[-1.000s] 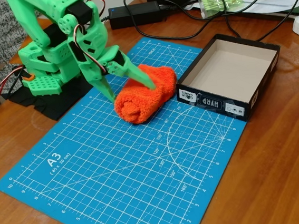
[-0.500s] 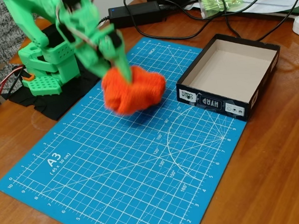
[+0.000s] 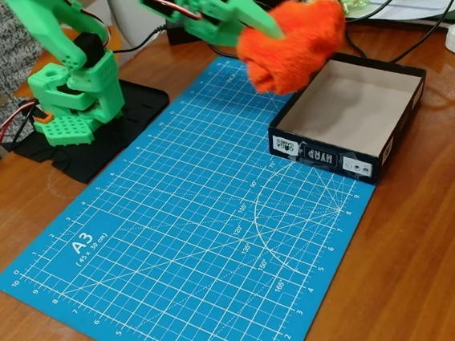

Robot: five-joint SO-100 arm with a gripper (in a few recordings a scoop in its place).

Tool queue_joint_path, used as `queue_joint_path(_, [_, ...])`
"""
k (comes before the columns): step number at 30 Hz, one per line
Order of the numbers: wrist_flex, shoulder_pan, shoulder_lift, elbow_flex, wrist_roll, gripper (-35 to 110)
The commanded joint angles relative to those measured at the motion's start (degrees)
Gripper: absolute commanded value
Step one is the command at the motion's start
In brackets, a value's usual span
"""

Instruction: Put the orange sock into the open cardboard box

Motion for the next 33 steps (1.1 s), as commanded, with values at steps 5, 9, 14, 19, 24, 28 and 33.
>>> queue_joint_path(5, [10.0, -4.8, -27.1, -21.7, 2.5, 0])
queue_joint_path(9, [2.6, -5.7, -29.9, -23.6, -5.1, 0])
queue_joint_path(14, [-2.2, -6.4, -29.9, -22.8, -13.8, 2])
queue_joint_path(19, [-1.6, -4.3, -29.7, -23.4, -4.9, 19])
queue_joint_path(24, [-1.4, -4.6, -30.6, -22.3, -11.2, 31])
queue_joint_path(28, [-1.1, -4.8, -30.4, -23.6, -16.7, 34])
queue_joint_path(33, [5.4, -5.0, -27.1, -24.3, -20.4, 21])
